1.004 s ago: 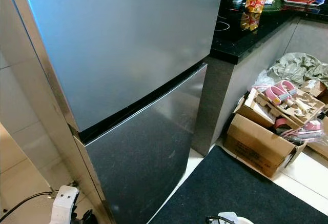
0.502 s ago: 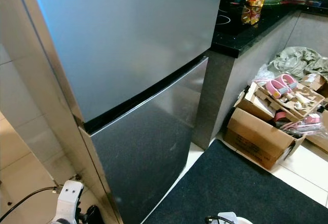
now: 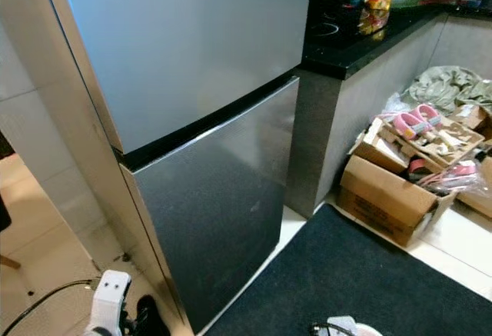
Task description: Restocking fridge
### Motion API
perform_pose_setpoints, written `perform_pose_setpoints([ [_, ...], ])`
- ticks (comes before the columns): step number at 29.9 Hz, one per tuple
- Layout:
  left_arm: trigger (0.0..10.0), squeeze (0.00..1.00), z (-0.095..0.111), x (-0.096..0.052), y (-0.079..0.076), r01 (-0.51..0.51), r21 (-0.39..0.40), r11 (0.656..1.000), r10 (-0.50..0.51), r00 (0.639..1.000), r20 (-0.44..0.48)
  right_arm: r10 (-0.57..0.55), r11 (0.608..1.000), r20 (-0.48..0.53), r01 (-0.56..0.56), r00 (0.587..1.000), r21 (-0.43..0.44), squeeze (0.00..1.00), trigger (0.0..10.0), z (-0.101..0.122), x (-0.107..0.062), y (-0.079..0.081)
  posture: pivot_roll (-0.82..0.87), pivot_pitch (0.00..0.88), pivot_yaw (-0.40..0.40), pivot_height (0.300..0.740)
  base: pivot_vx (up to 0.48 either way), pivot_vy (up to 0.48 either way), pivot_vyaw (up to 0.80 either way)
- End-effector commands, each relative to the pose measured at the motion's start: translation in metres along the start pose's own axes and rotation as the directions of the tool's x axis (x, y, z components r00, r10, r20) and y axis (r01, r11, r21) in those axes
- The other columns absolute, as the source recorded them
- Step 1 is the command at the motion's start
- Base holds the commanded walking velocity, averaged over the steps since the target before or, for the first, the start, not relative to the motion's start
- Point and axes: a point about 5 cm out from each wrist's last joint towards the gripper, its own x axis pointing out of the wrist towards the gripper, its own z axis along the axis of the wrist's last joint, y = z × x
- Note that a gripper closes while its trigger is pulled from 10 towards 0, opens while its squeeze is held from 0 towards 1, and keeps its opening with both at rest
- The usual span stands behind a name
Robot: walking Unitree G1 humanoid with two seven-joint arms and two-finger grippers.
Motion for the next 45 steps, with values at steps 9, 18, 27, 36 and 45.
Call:
perform_pose_setpoints([
  [9, 10.0, 0.00, -0.007, -0.002, 0.004, -0.034, 0.016, 0.999, 0.035, 0.998, -0.056, 0.004, 1.000, 0.011, -0.004, 1.000, -0.016, 0.00, 10.0, 0.004, 0.000, 0.001, -0.12, 0.057, -0.006, 0.740, 0.000, 0.000, 0.00],
  [18, 10.0, 0.00, -0.002, 0.001, 0.003, -0.032, 0.035, 0.999, 0.033, 0.998, -0.045, 0.001, 1.000, 0.028, 0.000, 1.000, -0.016, 0.00, 10.0, 0.011, 0.001, 0.000, -0.12, 0.060, -0.006, 0.740, 0.000, 0.000, 0.00],
  [27, 10.0, 0.00, 0.001, 0.002, 0.000, -0.024, 0.051, 0.998, 0.026, 0.999, -0.029, 0.002, 1.000, 0.043, -0.002, 0.999, -0.004, 0.00, 10.0, 0.015, 0.001, 0.002, -0.11, 0.064, 0.001, 0.740, 0.000, 0.000, 0.00],
  [36, 10.0, 0.00, 0.009, 0.006, -0.006, -0.016, 0.072, 0.997, 0.016, 1.000, 0.003, 0.011, 1.000, 0.059, -0.012, 0.998, 0.017, 0.00, 10.0, 0.017, 0.001, 0.006, -0.11, 0.068, 0.008, 0.740, 0.000, 0.000, -0.78],
  [45, 10.0, 0.00, 0.016, 0.008, -0.005, -0.006, 0.063, 0.998, 0.004, 0.999, 0.036, 0.008, 0.999, 0.066, -0.010, 0.998, 0.033, 0.00, 10.0, 0.018, 0.001, 0.007, -0.11, 0.068, 0.010, 0.740, 0.000, 0.000, -0.71],
])
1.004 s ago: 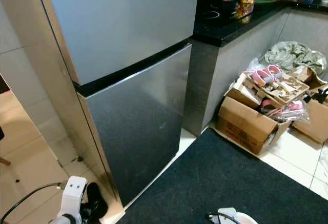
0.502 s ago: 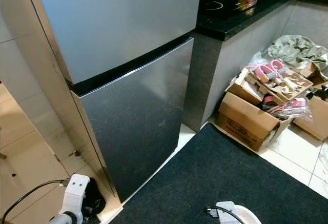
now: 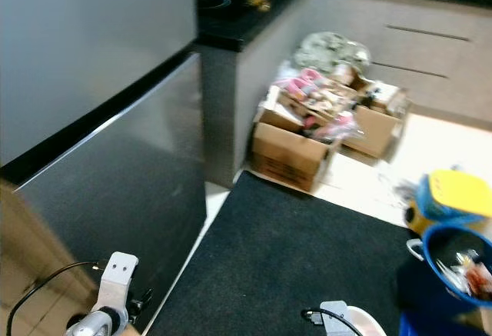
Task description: Restocking fridge
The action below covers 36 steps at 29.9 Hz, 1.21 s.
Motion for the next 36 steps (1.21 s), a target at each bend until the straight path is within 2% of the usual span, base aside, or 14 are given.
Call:
perform_pose_setpoints([
  [1, 10.0, 0.00, -0.006, -0.003, -0.001, 0.006, -0.004, 1.000, -0.006, 1.000, -0.010, -0.016, 1.000, 0.023, 0.015, 1.000, 0.013, 0.00, 10.0, 0.006, 0.000, -0.004, -0.11, 0.068, 0.012, 0.740, 0.000, 0.000, 0.00],
  [9, 10.0, 0.00, -0.004, -0.001, -0.006, 0.041, 0.011, 0.999, -0.041, 0.999, 0.003, -0.016, 1.000, 0.020, 0.016, 1.000, 0.004, 0.00, 10.0, 0.005, 0.000, -0.006, -0.11, 0.065, 0.011, 0.740, 0.000, 0.000, 0.00],
  [26, 10.0, 0.00, -0.004, -0.003, -0.012, 0.115, 0.035, 0.993, -0.116, 0.993, 0.023, -0.016, 1.000, 0.015, 0.016, 1.000, 0.001, 0.00, 10.0, 0.003, 0.000, -0.002, -0.10, 0.048, 0.014, 0.740, 0.000, 0.340, 0.00],
  [36, 10.0, 0.00, -0.011, -0.006, -0.021, 0.208, 0.045, 0.977, -0.209, 0.978, 0.004, -0.020, 1.000, 0.002, 0.020, 1.000, -0.003, 0.00, 10.0, -0.002, -0.001, -0.004, -0.10, 0.041, 0.008, 0.740, 0.000, 0.000, 0.00],
])
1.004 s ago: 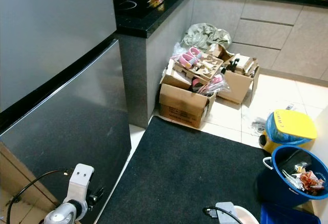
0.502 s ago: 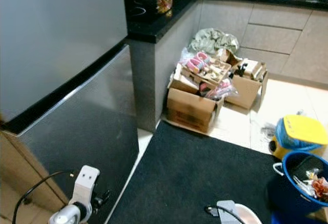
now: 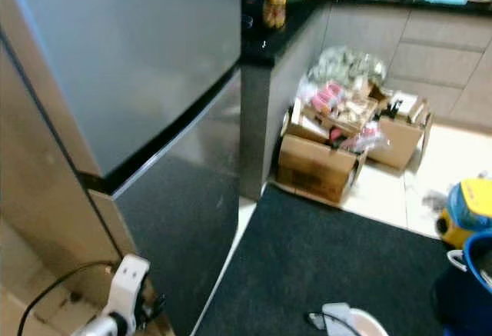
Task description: Restocking fridge
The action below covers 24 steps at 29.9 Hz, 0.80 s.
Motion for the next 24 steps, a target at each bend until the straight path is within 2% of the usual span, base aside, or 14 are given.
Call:
perform_pose_setpoints([
  [1, 10.0, 0.00, -0.003, -0.001, -0.003, 0.021, 0.004, 1.000, -0.021, 1.000, -0.014, -0.013, 1.000, 0.005, 0.013, 1.000, 0.002, 0.00, 10.0, 0.001, 0.000, -0.004, -0.10, 0.041, 0.008, 0.740, 0.000, 0.000, 0.00],
  [11, 10.0, 0.00, 0.000, 0.000, -0.004, 0.028, 0.014, 0.999, -0.028, 1.000, 0.004, -0.019, 1.000, -0.003, 0.019, 1.000, 0.006, 0.00, 10.0, -0.003, -0.001, -0.005, -0.10, 0.058, 0.014, 0.740, 0.000, 0.000, 0.00],
  [13, 10.0, 0.00, 0.001, -0.001, 0.002, -0.029, -0.022, 0.999, 0.030, 0.999, 0.018, -0.016, 1.000, -0.008, 0.016, 1.000, 0.012, 0.00, 10.0, -0.004, -0.001, -0.005, -0.11, 0.062, 0.020, 0.740, 0.000, 0.000, 0.00],
  [16, 10.0, 0.00, 0.001, -0.001, 0.004, -0.052, -0.040, 0.998, 0.052, 0.998, 0.017, -0.013, 1.000, -0.011, 0.013, 1.000, 0.014, 0.00, 10.0, -0.005, -0.001, -0.004, -0.11, 0.062, 0.020, 0.740, 0.000, 0.000, 0.00],
  [17, 10.0, 0.00, -0.003, -0.006, 0.004, 0.001, -0.042, 0.999, 0.000, 1.000, 0.031, -0.001, 1.000, -0.017, 0.001, 1.000, 0.014, 0.00, 10.0, -0.005, -0.001, -0.003, -0.11, 0.065, 0.019, 0.740, 0.000, 0.000, 0.00],
  [20, 10.0, 0.00, -0.020, -0.026, 0.006, 0.137, 0.077, 0.988, -0.137, 0.991, -0.005, 0.008, 1.000, -0.027, -0.007, 1.000, 0.013, 0.00, 10.0, -0.007, -0.001, -0.005, -0.10, 0.066, 0.011, 0.740, 0.000, 0.000, 0.00],
  [22, 10.0, 0.00, -0.023, -0.029, 0.008, 0.150, 0.096, 0.984, -0.148, 0.989, -0.022, 0.006, 1.000, -0.027, -0.006, 1.000, 0.013, 0.00, 10.0, -0.007, -0.001, -0.006, -0.10, 0.066, 0.011, 0.740, 0.000, 0.000, 0.00],
  [23, 10.0, 0.00, -0.028, -0.036, 0.015, 0.143, 0.109, 0.984, -0.141, 0.990, -0.032, 0.006, 1.000, -0.028, -0.006, 1.000, 0.009, 0.00, 10.0, -0.007, -0.001, -0.006, -0.09, 0.067, 0.003, 0.740, 0.000, 0.000, 0.00],
  [24, 10.0, 0.00, -0.031, -0.045, 0.029, 0.104, 0.109, 0.989, -0.100, 0.994, -0.035, 0.005, 1.000, -0.029, -0.005, 1.000, 0.007, 0.00, 10.0, -0.007, -0.001, -0.007, -0.09, 0.068, 0.000, 0.740, 0.000, 0.000, 0.00],
])
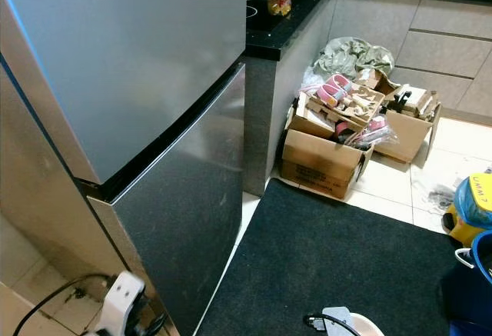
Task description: Restocking fridge
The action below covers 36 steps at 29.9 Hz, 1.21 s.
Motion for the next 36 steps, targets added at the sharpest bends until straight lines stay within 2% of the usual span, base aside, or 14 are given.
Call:
perform_pose_setpoints([
  [1, 10.0, 0.00, -0.009, -0.021, 0.022, -0.065, 0.015, 0.998, 0.065, 0.998, -0.021, -0.009, 1.000, -0.016, 0.009, 1.000, 0.006, 0.00, 10.0, -0.004, -0.001, -0.004, -0.09, 0.068, 0.000, 0.740, 0.000, 0.000, 0.00],
  [2, 10.0, 0.00, -0.006, -0.030, 0.037, -0.138, -0.002, 0.990, 0.138, 0.990, 0.005, -0.009, 1.000, -0.015, 0.009, 1.000, 0.003, 0.00, 10.0, -0.003, -0.001, -0.005, -0.09, 0.068, -0.004, 0.740, 0.000, 0.000, 0.00],
  [3, 10.0, 0.00, -0.006, -0.030, 0.037, -0.138, -0.002, 0.990, 0.138, 0.990, 0.005, -0.009, 1.000, -0.015, 0.009, 1.000, 0.003, 0.00, 10.0, -0.003, -0.001, -0.005, -0.09, 0.068, -0.004, 0.740, 0.000, 0.000, 0.00],
  [4, 10.0, 0.00, 0.001, -0.041, 0.059, -0.240, -0.034, 0.970, 0.241, 0.970, 0.043, -0.009, 1.000, -0.012, 0.009, 1.000, 0.000, 0.00, 10.0, -0.002, -0.001, -0.005, -0.08, 0.066, -0.005, 0.740, 0.000, 0.000, 0.00],
  [5, 10.0, 0.00, 0.001, -0.041, 0.059, -0.240, -0.034, 0.970, 0.241, 0.970, 0.043, -0.009, 1.000, -0.012, 0.009, 1.000, 0.000, 0.00, 10.0, -0.002, -0.001, -0.005, -0.08, 0.066, -0.005, 0.740, 0.000, 0.000, 0.00],
  [7, 10.0, 0.00, 0.015, -0.045, 0.076, -0.323, -0.090, 0.942, 0.331, 0.939, 0.096, -0.009, 1.000, -0.009, 0.009, 1.000, -0.004, 0.00, 10.0, 0.000, 0.000, -0.005, -0.08, 0.062, -0.009, 0.740, 0.000, 0.000, 0.00],
  [8, 10.0, 0.00, 0.015, -0.045, 0.076, -0.323, -0.090, 0.942, 0.331, 0.939, 0.096, -0.009, 1.000, -0.009, 0.009, 1.000, -0.004, 0.00, 10.0, 0.000, 0.000, -0.005, -0.08, 0.062, -0.009, 0.740, 0.000, 0.000, 0.00],
  [10, 10.0, 0.00, 0.034, -0.039, 0.083, -0.317, -0.183, 0.931, 0.348, 0.921, 0.177, -0.010, 1.000, -0.005, 0.010, 1.000, -0.005, 0.00, 10.0, 0.001, 0.000, -0.006, -0.08, 0.058, -0.009, 0.740, 0.000, 0.000, 0.00],
  [11, 5.9, 0.00, 0.047, -0.032, 0.083, -0.288, -0.225, 0.931, 0.338, 0.912, 0.232, -0.013, 1.000, -0.003, 0.013, 1.000, -0.003, 0.00, 10.0, 0.002, 0.000, -0.006, -0.08, 0.058, -0.009, 0.740, 0.000, 0.000, 0.00],
  [14, 5.9, 0.00, 0.056, -0.027, 0.084, -0.265, -0.249, 0.931, 0.329, 0.905, 0.268, -0.014, 1.000, -0.002, 0.014, 1.000, -0.001, 0.00, 10.0, 0.002, 0.000, -0.007, -0.08, 0.058, -0.009, 0.740, 0.000, 0.000, 0.00],
  [15, 0.0, 0.00, 0.073, -0.015, 0.080, -0.223, -0.285, 0.932, 0.314, 0.891, 0.328, -0.019, 1.000, 0.000, 0.019, 1.000, 0.006, 0.00, 10.0, 0.002, 0.000, -0.008, -0.09, 0.057, -0.001, 0.740, 0.000, 0.000, 0.00],
  [20, 0.0, 0.00, 0.084, -0.003, 0.071, -0.153, -0.280, 0.948, 0.252, 0.897, 0.363, -0.023, 1.000, -0.003, 0.023, 1.000, 0.006, 0.00, 10.0, 0.000, -0.001, -0.009, -0.10, 0.056, 0.013, 0.740, 0.000, 0.000, 0.00],
  [27, 0.0, 0.00, 0.087, -0.001, 0.066, -0.072, -0.235, 0.969, 0.157, 0.918, 0.365, -0.029, 0.998, -0.004, 0.029, 1.000, -0.054, 0.00, 10.0, 0.000, -0.001, -0.012, -0.11, 0.054, 0.011, 0.740, 0.000, 0.000, 0.00],
  [36, 0.0, 0.00, 0.091, 0.001, 0.061, -0.009, -0.176, 0.984, 0.076, 0.923, 0.377, -0.025, 0.996, -0.006, 0.024, 1.000, -0.084, 0.00, 10.0, 0.000, -0.001, -0.012, -0.11, 0.056, -0.011, 0.740, 0.000, 0.000, 0.00],
])
